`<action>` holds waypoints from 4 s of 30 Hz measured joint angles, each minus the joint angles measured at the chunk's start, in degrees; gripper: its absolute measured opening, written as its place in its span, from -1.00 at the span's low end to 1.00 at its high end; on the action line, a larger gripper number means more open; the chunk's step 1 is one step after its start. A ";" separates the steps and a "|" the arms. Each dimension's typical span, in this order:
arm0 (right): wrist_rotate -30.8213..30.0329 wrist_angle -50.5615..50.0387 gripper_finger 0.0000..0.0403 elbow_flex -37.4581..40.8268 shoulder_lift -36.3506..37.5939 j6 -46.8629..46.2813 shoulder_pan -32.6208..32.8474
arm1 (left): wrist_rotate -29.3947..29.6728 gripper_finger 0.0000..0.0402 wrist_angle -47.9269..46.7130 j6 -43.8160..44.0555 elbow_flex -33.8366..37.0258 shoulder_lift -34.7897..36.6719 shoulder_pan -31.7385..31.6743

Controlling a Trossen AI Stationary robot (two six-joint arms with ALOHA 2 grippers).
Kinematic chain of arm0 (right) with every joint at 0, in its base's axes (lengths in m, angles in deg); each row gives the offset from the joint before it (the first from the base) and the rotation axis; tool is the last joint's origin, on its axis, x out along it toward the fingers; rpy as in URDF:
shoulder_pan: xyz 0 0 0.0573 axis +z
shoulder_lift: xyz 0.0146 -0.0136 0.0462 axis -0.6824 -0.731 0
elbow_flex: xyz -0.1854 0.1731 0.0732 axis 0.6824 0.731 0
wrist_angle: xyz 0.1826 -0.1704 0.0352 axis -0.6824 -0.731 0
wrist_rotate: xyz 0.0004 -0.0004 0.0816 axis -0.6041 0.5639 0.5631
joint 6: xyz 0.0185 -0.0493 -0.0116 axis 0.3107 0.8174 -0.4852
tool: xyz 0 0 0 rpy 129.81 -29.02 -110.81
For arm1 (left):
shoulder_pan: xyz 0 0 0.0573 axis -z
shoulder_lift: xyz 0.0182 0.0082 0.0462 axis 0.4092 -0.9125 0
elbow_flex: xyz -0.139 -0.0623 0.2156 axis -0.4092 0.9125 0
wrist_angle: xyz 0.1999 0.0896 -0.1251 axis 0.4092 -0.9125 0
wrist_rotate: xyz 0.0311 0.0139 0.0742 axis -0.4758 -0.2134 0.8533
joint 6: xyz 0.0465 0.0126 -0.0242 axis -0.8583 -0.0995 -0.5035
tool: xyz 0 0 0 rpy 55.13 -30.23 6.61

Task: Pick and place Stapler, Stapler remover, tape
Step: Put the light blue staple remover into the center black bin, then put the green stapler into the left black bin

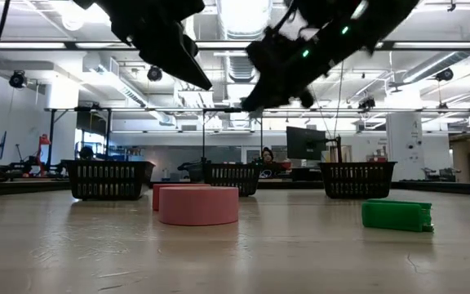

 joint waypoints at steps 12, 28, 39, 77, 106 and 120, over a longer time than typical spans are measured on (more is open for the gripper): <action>0.89 3.18 -0.79 -5.51 -14.66 11.12 -2.99 | 0.02 -0.31 0.19 0.28 1.96 -0.28 0.12; 0.56 -28.32 -0.29 -24.57 -22.02 9.31 -2.96 | -1.17 -0.31 0.22 0.67 2.84 -0.23 0.27; 4.77 -47.33 -0.26 -25.06 -12.64 -0.22 2.26 | -3.86 -0.31 0.73 1.03 3.12 -0.22 2.20; 21.29 -33.57 -0.26 -6.13 -4.92 -25.87 31.28 | -4.59 -0.31 10.32 2.25 8.17 -0.87 4.42; 15.18 -21.22 -0.25 -3.77 -10.27 -15.22 33.14 | -4.57 -0.31 10.30 1.88 8.17 -0.79 4.42; 16.26 -15.27 -0.22 -3.42 -14.12 -12.04 33.22 | -4.59 -0.31 10.28 1.90 8.20 -0.76 4.40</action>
